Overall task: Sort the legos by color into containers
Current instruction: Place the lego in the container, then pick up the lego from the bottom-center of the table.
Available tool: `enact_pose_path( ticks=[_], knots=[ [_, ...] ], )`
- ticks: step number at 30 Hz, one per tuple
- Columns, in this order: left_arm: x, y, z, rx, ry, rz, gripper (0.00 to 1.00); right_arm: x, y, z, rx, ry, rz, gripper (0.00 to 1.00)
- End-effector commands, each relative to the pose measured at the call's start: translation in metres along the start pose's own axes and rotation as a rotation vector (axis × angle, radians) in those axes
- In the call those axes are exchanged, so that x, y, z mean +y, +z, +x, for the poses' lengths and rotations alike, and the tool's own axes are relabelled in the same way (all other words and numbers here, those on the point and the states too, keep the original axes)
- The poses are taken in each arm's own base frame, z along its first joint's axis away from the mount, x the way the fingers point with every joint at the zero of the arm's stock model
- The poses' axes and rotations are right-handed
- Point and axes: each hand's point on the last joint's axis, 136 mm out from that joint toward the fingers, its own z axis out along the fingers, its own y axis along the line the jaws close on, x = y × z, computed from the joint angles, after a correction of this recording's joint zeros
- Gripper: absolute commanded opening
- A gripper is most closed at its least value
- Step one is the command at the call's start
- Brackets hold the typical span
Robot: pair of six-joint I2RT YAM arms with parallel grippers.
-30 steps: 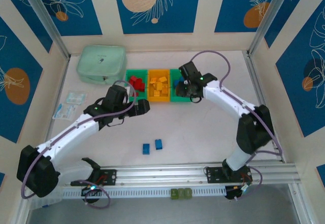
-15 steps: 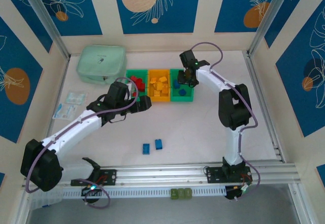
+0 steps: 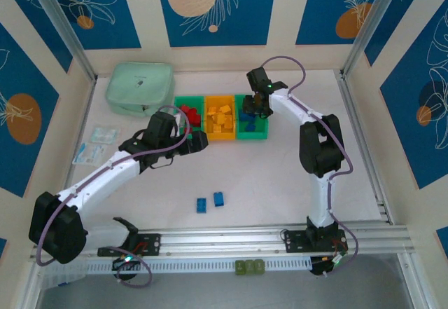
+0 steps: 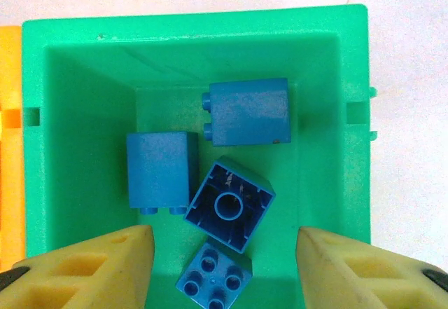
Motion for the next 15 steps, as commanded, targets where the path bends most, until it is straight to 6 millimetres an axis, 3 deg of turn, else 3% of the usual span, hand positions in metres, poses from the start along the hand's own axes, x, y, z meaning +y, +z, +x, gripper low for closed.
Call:
enact_pose_path(
  ticks=[1,7,15],
  knots=[
    [-0.012,-0.012,-0.016,-0.038,0.027,0.039,0.99,0.010,-0.036,-0.006,-0.052,-0.039,-0.025,0.58],
    [-0.008,-0.024,-0.015,-0.049,0.030,0.027,0.99,0.031,-0.067,0.003,-0.073,-0.091,-0.079,0.60],
    [0.002,-0.045,-0.004,-0.064,0.031,0.003,0.99,0.060,-0.099,0.055,-0.037,-0.167,-0.158,0.62]
  ],
)
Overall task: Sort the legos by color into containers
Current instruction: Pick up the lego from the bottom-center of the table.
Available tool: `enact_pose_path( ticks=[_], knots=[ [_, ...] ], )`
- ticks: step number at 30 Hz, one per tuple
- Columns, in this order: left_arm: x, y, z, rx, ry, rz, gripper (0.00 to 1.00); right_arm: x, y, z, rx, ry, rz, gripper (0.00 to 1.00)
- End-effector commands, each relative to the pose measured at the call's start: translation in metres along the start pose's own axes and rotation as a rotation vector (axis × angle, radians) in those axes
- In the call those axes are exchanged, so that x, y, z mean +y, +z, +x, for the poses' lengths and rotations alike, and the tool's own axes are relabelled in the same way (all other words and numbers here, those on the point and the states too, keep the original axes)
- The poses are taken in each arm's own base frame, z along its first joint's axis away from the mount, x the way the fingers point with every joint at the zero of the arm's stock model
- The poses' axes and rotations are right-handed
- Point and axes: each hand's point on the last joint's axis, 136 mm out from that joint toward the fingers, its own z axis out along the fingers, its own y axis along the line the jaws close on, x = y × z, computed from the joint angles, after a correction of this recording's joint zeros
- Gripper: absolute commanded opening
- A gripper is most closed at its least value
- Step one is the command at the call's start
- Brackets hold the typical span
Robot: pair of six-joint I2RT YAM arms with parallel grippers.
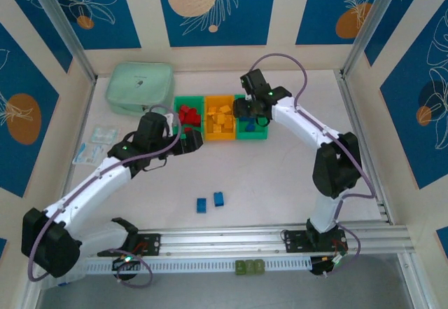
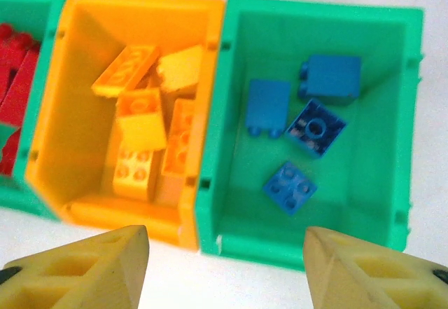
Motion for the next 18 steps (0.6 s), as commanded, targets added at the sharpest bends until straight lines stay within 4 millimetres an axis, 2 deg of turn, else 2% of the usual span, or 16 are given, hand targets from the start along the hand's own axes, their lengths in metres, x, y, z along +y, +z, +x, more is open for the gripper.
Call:
enact_pose_path(
  ticks=[1,9,18],
  knots=[
    [0.011,-0.012,0.007,0.002,0.002,-0.031,0.99,0.017,-0.014,0.032,0.058,-0.047,-0.038,0.63],
    [0.026,-0.022,0.035,0.036,-0.045,-0.034,0.99,0.044,-0.033,0.097,0.135,-0.110,-0.094,0.64],
    [0.047,-0.030,0.059,0.065,-0.075,-0.090,0.99,0.077,-0.040,0.173,0.260,-0.112,-0.147,0.68]
  ],
)
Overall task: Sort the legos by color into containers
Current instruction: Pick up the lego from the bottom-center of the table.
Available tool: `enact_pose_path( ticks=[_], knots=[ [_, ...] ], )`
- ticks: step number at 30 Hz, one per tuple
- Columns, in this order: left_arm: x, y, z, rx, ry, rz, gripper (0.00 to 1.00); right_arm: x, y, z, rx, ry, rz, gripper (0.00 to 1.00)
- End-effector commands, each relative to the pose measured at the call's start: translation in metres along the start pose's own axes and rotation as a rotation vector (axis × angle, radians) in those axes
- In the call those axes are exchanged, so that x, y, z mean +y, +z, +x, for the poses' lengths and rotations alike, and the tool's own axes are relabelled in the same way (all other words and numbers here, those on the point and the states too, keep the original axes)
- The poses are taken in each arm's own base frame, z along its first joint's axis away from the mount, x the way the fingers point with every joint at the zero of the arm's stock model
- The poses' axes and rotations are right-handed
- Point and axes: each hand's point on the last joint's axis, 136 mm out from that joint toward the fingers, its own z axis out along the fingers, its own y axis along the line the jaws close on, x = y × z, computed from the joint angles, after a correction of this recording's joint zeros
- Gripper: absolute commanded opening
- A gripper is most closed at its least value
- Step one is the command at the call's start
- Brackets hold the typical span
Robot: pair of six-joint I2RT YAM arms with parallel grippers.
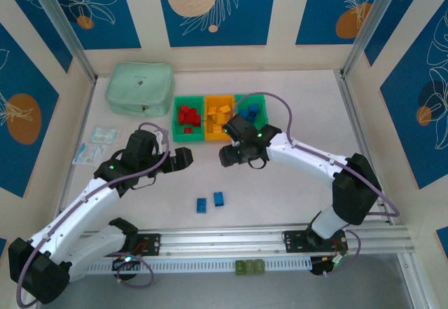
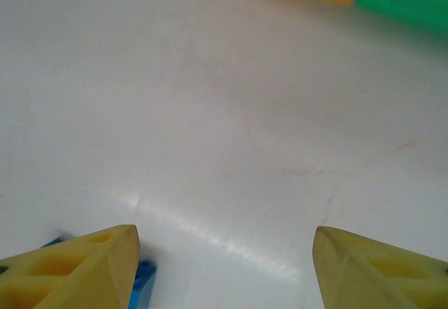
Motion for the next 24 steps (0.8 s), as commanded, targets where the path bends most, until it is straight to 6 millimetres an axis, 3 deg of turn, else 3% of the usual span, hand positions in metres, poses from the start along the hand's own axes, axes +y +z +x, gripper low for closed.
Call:
enact_pose_path(
  ticks=[1,10,24],
  knots=[
    [0.015,-0.001,0.011,0.015,-0.049,-0.036,0.99,0.019,-0.002,0.022,0.043,0.053,-0.056,0.69],
    [0.030,-0.004,0.023,0.005,-0.083,-0.072,0.99,0.055,0.024,0.075,0.160,0.092,-0.092,0.73],
    [0.036,-0.006,0.025,0.000,-0.085,-0.091,0.99,0.076,0.056,0.104,0.248,0.030,-0.066,0.73]
  ],
)
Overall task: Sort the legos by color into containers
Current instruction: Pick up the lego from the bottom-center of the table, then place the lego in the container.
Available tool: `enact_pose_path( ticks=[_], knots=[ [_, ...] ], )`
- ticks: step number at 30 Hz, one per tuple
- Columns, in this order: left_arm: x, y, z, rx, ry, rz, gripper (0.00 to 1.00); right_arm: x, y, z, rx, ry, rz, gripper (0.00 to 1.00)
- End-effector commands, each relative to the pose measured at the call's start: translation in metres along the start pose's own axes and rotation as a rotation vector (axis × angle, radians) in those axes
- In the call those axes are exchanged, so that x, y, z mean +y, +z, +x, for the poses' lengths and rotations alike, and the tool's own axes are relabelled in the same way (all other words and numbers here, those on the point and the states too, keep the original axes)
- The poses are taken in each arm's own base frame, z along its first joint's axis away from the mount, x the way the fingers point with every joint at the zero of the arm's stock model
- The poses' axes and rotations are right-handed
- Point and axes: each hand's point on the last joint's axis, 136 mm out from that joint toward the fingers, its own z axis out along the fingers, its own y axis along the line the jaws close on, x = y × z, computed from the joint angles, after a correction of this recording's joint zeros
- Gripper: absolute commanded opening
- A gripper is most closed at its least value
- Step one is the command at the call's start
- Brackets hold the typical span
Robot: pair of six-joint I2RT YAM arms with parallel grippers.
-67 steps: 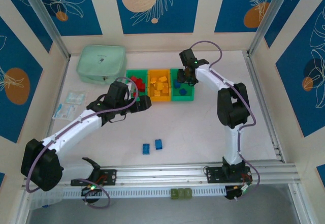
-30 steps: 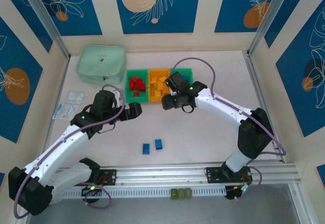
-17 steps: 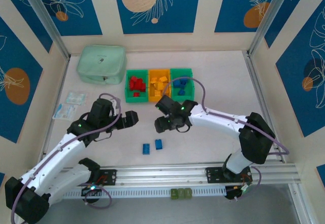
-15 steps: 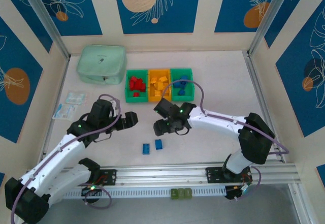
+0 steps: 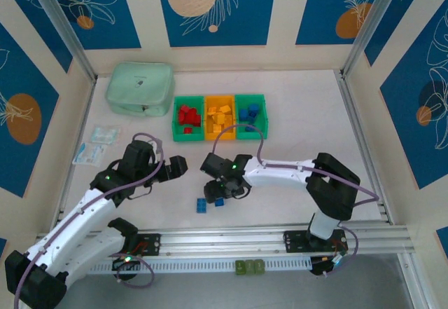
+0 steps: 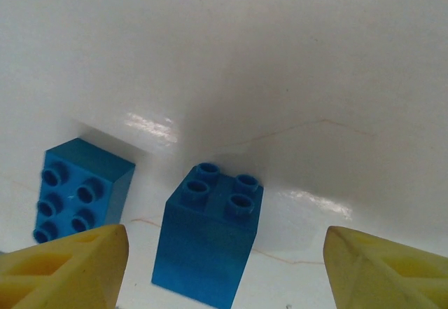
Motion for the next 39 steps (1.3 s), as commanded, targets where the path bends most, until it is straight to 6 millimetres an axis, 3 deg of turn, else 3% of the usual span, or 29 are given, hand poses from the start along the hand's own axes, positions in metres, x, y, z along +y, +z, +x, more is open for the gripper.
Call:
enact_pose_path(
  ticks=[1,11,16,21,26,31,39],
  knots=[
    [0.009,-0.001,0.003,-0.001,-0.023,-0.027,0.99,0.009,0.007,0.004,0.027,0.011,-0.022,0.72],
    [0.005,0.001,0.001,0.003,-0.023,-0.011,0.99,-0.002,0.008,0.005,0.034,0.038,0.014,0.47],
    [0.002,0.001,-0.001,0.000,-0.021,-0.005,0.99,-0.005,-0.002,0.000,0.005,0.052,0.011,0.35],
    [-0.003,-0.001,-0.004,-0.001,-0.017,0.009,0.99,-0.007,-0.026,-0.012,-0.045,0.046,-0.006,0.32],
    [-0.015,-0.003,-0.011,-0.016,-0.001,0.055,0.99,-0.026,-0.066,-0.044,-0.147,0.054,0.004,0.32],
    [-0.029,0.000,-0.019,-0.017,0.018,0.101,0.99,-0.072,-0.104,-0.096,-0.252,0.132,0.036,0.32],
    [-0.051,0.012,-0.039,-0.031,0.038,0.158,0.99,-0.143,-0.126,-0.180,-0.388,0.191,0.150,0.33]
  ],
)
